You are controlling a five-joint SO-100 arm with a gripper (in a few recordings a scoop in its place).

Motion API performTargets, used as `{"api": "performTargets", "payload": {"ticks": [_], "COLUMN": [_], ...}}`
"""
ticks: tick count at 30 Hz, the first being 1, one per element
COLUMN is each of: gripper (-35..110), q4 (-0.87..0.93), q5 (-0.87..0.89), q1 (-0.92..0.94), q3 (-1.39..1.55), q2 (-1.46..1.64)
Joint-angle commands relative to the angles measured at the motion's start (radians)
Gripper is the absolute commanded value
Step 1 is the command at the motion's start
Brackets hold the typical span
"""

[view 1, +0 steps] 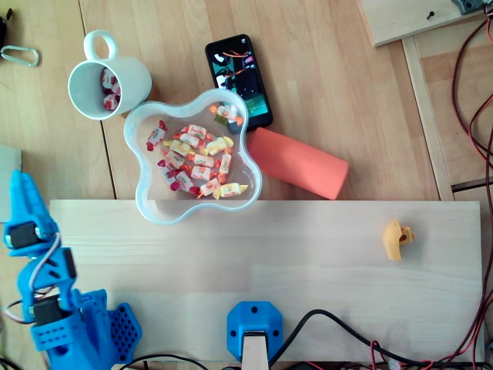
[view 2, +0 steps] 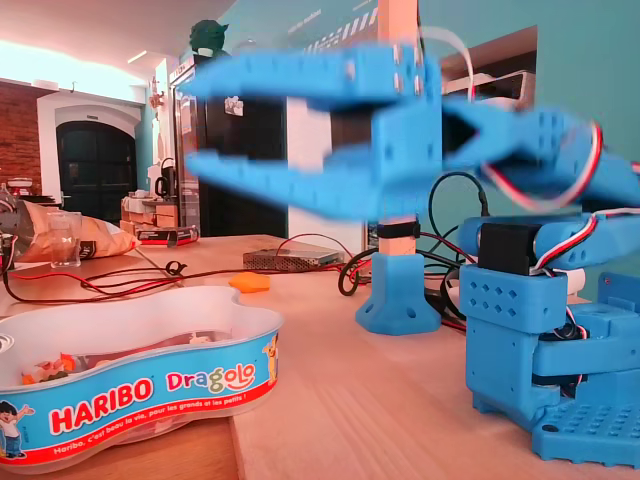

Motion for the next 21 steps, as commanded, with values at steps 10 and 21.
{"api": "performTargets", "payload": {"ticks": [10,21], "gripper": [11,11], "q4": [-0.072,-0.072], "q5": [0.0,0.005], "q1": [0.129,0.249], "q3": [0.15,0.15], "q2": [0.127,0.127]}}
